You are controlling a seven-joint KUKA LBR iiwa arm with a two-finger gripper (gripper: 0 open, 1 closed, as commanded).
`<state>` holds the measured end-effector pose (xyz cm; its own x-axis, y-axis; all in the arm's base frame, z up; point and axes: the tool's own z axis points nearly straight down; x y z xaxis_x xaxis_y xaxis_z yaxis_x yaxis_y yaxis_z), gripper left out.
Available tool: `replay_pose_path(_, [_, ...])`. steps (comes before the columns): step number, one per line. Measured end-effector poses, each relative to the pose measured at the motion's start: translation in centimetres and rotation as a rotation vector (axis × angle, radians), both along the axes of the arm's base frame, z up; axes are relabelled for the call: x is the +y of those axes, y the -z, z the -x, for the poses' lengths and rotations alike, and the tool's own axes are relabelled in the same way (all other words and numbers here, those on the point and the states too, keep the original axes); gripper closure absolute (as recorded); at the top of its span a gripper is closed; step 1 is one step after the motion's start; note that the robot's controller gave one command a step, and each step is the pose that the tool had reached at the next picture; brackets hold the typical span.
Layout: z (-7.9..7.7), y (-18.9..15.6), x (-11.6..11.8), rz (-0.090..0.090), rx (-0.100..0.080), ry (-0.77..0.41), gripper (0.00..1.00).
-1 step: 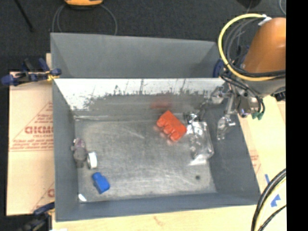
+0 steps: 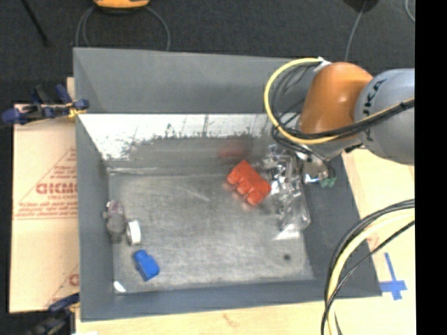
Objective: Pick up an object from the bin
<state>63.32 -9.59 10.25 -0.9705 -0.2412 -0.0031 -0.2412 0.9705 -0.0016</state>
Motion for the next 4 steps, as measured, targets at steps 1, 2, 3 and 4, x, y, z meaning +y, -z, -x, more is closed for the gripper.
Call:
replay_pose_path(1, [-0.9,1.7,4.5,0.000,-0.001,-0.266,0.00])
replay_pose_path(2, [0.2,2.7,5.9,-0.002,-0.010,0.074,0.00])
replay_pose_path(3, [0.0,2.5,5.8,-0.001,-0.016,0.072,1.00])
replay_pose_path(4, [-0.1,-10.3,6.3,0.001,-0.011,0.029,1.00])
